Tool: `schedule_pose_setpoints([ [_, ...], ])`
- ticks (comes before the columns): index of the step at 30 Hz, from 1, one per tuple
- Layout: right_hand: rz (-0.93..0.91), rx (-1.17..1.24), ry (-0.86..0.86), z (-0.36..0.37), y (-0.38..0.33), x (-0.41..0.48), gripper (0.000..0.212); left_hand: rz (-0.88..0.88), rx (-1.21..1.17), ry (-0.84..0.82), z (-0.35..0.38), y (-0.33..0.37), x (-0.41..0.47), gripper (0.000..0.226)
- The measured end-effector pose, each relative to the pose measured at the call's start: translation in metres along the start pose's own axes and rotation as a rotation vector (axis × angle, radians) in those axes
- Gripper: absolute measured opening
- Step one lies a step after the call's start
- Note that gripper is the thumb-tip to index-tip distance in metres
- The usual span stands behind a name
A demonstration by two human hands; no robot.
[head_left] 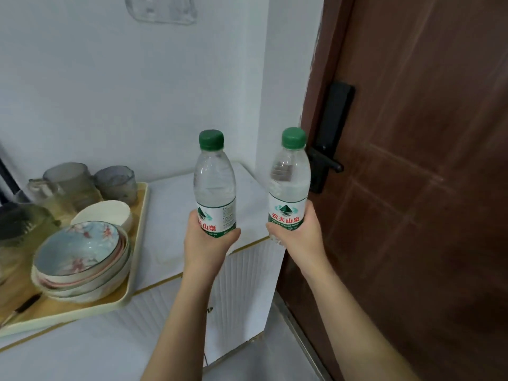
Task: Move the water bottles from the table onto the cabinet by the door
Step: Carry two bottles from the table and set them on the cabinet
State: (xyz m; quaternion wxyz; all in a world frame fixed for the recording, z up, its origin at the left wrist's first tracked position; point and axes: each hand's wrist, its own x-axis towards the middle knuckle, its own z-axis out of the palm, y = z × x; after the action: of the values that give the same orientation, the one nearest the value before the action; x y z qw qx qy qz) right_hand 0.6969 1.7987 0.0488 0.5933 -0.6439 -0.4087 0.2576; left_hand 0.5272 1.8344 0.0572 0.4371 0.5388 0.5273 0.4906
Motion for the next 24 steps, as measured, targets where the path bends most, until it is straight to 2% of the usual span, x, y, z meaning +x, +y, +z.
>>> schedule_pose_setpoints([
  [8,0.067,-0.012,-0.129,0.027,0.046,0.077,0.063,-0.070,0.032,0.096,0.043,-0.030,0.052,0.052],
  [16,0.116,-0.031,-0.146,0.056,0.072,0.131,0.062,-0.118,0.060,0.039,0.062,-0.054,0.111,0.052],
  [24,0.109,-0.037,-0.152,0.079,0.086,0.171,0.063,-0.095,0.014,-0.027,0.075,-0.073,0.155,0.057],
])
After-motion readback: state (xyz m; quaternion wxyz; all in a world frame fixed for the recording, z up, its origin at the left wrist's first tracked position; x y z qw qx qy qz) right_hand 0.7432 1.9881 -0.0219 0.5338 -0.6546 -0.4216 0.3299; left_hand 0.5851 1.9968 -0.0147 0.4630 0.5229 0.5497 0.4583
